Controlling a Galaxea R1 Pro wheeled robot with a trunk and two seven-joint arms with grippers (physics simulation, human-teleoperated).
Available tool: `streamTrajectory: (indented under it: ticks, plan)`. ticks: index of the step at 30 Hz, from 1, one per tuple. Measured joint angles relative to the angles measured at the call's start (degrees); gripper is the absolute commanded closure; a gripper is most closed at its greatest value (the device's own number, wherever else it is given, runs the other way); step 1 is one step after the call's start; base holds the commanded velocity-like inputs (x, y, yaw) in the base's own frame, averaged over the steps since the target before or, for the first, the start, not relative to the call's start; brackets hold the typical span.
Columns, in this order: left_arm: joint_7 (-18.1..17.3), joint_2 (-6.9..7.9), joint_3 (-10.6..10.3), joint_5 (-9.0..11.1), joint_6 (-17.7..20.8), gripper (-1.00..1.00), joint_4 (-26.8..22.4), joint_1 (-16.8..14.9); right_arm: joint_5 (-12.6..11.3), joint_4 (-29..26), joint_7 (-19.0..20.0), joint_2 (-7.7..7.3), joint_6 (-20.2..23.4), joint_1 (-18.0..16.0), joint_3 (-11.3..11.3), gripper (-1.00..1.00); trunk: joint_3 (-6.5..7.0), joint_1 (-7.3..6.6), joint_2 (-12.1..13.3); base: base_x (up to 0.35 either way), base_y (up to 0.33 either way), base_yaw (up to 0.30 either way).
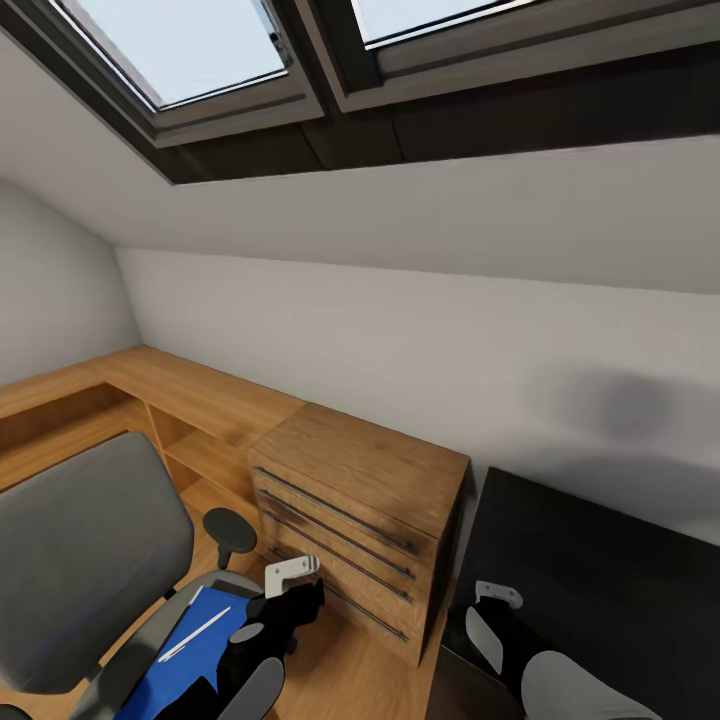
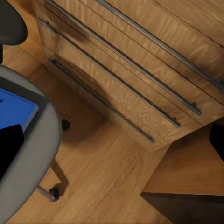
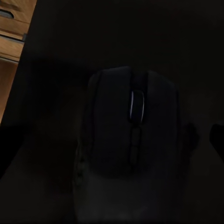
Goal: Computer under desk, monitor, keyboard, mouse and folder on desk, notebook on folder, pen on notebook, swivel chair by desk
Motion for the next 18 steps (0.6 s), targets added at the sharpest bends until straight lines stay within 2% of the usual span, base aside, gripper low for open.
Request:
streamTrajectory:
  ticks: [14, 15, 18]
  plan:
    - [0.0, 0.00, -0.5, 0.0, 0.0, -1.00, 0.0, 0.0, 0.1, -0.3, -0.1, 0.00, 1.5, 0.0, 0.1, -1.00, 0.02, 0.00, 0.0, 0.000, 0.000, 0.000]
    - [0.0, 0.00, -0.6, 0.0, 0.0, -1.00, 0.0, 0.0, 0.1, -0.3, -0.1, 0.00, 1.5, 0.0, 0.1, 1.00, 0.02, 0.00, 0.0, 0.000, 0.000, 0.000]
    - [0.0, 0.00, -0.8, 0.0, 0.0, -1.00, 0.0, 0.0, -0.1, -0.3, 0.0, 0.01, 1.5, 0.0, 0.0, 1.00, 0.02, 0.00, 0.0, 0.000, 0.000, 0.000]
